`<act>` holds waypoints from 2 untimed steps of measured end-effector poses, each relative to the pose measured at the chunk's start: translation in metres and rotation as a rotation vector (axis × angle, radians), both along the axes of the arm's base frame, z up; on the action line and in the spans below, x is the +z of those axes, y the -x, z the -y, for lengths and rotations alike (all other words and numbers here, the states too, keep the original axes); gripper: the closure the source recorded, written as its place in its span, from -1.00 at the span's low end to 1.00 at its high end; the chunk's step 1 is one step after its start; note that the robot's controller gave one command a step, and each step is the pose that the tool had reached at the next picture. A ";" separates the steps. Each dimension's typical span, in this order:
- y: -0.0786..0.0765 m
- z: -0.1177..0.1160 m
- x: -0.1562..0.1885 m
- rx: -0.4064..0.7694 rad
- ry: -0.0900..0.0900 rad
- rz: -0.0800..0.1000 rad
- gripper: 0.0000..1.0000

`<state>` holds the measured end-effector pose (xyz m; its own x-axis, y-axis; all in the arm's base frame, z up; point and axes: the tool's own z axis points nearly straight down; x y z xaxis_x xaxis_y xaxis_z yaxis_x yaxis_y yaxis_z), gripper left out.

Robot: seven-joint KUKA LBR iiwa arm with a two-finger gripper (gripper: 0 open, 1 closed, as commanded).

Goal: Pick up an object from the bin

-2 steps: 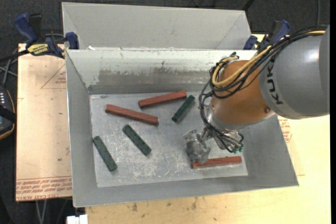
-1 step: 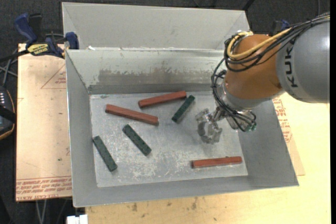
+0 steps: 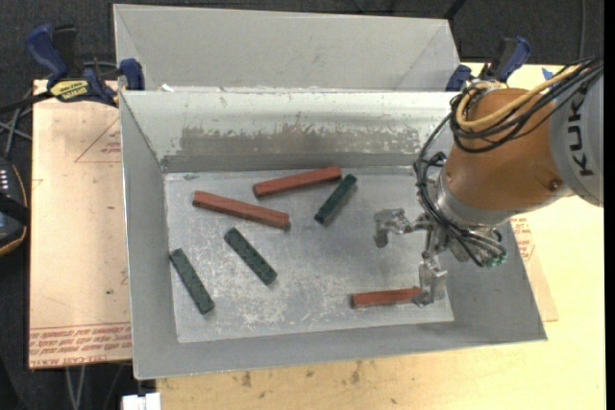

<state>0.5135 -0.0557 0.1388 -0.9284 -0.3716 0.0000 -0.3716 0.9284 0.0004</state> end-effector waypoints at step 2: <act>0.000 -0.012 -0.026 0.059 0.001 0.007 -1.00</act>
Offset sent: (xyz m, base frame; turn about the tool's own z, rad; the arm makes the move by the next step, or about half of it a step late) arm -0.0047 0.0299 -0.0688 -0.1469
